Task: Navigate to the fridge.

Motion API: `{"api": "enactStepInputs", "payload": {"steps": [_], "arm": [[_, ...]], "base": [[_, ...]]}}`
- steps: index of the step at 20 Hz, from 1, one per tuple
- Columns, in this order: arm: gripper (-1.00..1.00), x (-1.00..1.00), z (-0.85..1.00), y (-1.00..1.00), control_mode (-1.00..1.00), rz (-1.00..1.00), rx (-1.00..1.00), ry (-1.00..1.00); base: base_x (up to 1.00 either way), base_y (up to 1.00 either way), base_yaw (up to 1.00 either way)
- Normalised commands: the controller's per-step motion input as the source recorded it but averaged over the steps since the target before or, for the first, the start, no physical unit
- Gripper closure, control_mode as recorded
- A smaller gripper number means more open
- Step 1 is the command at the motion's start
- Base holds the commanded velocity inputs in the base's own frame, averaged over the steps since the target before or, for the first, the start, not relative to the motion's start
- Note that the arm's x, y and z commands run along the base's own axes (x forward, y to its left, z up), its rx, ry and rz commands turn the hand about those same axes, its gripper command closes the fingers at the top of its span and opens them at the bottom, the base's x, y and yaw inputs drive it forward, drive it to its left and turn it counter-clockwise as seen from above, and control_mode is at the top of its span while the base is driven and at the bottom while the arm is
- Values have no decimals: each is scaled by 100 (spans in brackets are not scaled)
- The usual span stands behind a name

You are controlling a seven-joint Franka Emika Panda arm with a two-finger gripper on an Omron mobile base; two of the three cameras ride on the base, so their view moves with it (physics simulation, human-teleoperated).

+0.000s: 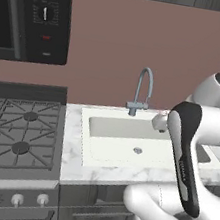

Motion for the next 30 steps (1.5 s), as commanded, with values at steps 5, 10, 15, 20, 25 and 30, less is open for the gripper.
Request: {"api": "enactStepInputs", "payload": {"steps": [5, 10, 15, 20, 25, 30], "arm": [[-100, 0, 0, 0, 100, 0, 0, 0], [-100, 0, 0, 0, 100, 0, 0, 0], [-100, 0, 0, 0, 100, 0, 0, 0], [-100, 0, 0, 0, 100, 0, 0, 0], [-100, 0, 0, 0, 100, 0, 0, 0], [-100, 0, 0, 0, 100, 0, 0, 0]], "base": [[-95, 0, 0], [-100, 0, 0], [-86, -3, -1], [-12, 1, -74], [0, 0, -99], [0, 0, -99]]}}
